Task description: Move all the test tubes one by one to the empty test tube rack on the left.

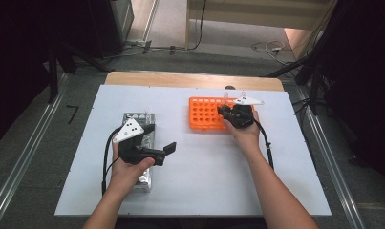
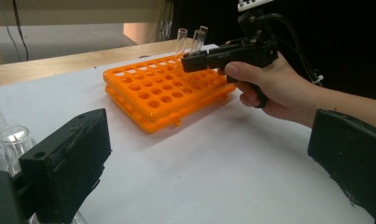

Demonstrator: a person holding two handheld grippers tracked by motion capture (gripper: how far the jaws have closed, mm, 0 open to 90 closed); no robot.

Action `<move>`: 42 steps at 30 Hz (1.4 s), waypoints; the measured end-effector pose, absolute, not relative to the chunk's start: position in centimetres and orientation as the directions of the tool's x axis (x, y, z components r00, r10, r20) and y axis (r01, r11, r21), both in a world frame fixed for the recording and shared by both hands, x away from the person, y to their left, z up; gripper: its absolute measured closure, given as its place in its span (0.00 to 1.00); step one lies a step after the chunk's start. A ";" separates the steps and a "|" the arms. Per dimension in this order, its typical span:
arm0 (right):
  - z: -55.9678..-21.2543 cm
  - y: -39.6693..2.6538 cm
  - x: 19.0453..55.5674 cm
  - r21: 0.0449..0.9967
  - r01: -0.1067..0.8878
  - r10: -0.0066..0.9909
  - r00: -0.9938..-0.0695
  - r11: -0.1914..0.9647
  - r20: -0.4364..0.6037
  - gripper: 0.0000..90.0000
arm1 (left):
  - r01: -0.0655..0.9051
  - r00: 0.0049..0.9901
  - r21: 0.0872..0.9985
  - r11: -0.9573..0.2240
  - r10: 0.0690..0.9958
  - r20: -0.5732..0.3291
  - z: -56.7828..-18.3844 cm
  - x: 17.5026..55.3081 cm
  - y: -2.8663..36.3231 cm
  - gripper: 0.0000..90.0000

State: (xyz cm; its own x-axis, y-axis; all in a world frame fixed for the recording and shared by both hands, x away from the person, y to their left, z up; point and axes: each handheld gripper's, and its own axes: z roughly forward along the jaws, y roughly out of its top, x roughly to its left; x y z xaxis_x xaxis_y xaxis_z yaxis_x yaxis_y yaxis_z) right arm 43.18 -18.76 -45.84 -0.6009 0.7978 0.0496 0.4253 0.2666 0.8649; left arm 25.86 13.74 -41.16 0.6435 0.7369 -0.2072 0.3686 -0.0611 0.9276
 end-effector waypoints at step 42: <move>-41.0 -20.5 32.5 0.893 0.314 0.621 -0.782 0.323 0.051 0.82 | 0.350 0.693 0.930 -0.108 0.698 -0.180 -41.1 25.3 10.9 0.00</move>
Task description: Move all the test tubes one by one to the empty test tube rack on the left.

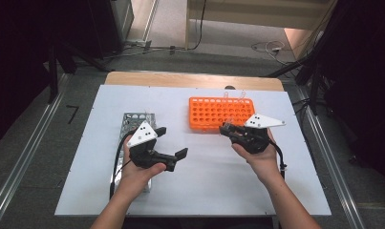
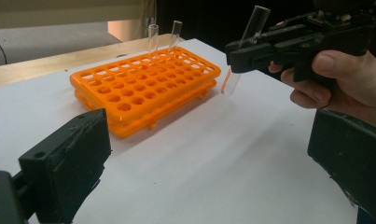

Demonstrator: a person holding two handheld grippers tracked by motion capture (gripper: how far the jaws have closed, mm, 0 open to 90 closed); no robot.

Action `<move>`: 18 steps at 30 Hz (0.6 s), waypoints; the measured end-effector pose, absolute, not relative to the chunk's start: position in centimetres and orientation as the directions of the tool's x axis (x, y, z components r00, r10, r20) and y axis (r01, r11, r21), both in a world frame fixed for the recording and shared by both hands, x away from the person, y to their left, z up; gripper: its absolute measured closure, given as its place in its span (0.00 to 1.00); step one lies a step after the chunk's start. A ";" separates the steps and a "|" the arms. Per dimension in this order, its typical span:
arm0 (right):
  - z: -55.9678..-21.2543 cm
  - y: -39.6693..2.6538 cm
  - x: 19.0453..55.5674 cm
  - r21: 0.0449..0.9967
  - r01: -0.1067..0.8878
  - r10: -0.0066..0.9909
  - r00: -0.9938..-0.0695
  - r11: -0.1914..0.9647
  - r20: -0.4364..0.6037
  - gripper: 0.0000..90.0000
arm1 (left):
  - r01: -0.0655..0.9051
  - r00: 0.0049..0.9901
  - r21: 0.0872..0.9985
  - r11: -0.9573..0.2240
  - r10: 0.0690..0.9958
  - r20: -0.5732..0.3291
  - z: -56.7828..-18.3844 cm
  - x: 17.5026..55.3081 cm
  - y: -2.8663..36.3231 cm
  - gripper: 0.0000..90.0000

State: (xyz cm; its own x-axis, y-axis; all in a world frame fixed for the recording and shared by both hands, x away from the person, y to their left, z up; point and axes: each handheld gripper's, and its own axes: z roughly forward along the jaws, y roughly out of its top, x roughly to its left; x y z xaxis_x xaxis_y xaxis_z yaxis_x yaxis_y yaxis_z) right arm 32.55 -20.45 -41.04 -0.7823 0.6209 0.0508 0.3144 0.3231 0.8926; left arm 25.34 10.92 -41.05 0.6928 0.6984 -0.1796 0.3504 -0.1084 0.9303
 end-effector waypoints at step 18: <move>-41.8 -18.4 28.1 0.882 0.293 0.525 -0.849 0.369 0.062 0.82 | 0.337 0.728 0.933 -0.125 0.663 -0.174 -41.0 24.8 9.5 0.00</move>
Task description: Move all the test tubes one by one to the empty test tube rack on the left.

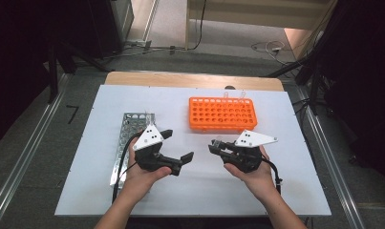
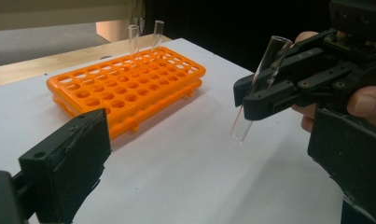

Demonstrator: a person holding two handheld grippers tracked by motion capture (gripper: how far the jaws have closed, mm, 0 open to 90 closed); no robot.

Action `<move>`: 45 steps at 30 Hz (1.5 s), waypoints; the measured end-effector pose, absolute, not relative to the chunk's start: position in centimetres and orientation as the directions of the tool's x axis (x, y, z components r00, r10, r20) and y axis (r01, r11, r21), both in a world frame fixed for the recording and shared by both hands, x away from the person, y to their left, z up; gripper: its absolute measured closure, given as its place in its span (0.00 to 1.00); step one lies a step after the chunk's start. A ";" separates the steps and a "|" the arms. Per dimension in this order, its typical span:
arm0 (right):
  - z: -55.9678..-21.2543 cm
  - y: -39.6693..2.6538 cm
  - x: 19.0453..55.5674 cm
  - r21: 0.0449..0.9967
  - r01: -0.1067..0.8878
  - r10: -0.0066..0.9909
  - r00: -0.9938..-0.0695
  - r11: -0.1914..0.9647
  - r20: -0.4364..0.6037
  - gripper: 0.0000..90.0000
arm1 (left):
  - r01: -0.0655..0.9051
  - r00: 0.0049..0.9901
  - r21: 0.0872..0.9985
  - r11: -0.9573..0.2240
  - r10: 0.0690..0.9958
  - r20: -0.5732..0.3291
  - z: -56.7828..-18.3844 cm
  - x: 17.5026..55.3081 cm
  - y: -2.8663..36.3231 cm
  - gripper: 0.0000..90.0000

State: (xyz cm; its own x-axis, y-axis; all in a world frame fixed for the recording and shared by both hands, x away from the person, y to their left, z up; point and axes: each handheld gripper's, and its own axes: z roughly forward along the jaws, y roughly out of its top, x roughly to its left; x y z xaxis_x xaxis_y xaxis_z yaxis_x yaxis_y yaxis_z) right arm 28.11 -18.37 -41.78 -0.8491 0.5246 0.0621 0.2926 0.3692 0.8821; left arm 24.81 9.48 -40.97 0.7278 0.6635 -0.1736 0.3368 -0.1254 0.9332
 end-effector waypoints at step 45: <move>-42.4 -14.8 25.4 0.865 0.228 0.397 -0.917 0.447 0.036 0.82 | 0.252 0.828 0.952 -0.171 0.548 -0.121 -40.7 23.1 6.4 0.83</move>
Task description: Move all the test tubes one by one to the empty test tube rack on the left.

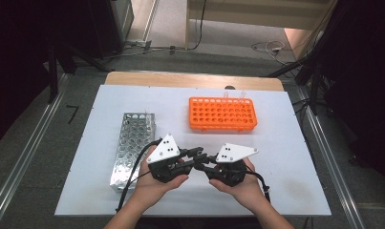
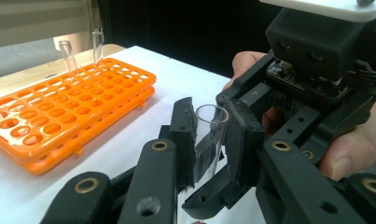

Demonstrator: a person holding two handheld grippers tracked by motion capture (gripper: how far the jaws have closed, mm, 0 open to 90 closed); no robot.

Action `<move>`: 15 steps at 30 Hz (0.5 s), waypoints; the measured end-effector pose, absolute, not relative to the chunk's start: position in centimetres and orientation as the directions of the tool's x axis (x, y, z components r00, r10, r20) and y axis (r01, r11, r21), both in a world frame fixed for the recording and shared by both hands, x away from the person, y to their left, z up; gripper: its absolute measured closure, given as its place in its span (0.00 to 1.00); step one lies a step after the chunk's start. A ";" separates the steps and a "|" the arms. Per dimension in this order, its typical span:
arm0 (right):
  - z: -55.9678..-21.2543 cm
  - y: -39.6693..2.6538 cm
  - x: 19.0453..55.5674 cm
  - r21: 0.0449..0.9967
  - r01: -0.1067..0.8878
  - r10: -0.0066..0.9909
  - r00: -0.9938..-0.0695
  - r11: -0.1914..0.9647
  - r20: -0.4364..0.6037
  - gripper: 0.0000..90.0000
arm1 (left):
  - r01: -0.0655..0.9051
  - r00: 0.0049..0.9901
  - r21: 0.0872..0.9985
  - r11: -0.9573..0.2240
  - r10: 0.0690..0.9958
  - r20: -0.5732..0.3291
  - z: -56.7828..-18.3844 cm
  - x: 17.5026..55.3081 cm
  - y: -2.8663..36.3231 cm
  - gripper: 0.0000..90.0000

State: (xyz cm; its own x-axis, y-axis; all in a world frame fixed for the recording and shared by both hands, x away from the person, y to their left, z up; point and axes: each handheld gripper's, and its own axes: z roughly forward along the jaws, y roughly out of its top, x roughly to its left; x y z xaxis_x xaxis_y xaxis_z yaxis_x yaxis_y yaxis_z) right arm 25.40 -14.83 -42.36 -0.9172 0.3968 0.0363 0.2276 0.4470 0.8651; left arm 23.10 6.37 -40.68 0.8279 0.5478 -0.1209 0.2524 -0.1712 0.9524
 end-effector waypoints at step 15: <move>-42.1 -15.3 25.7 0.879 0.240 0.369 -0.926 0.411 0.081 0.58 | 0.244 0.810 0.957 -0.155 0.576 -0.113 -40.2 23.3 7.3 0.84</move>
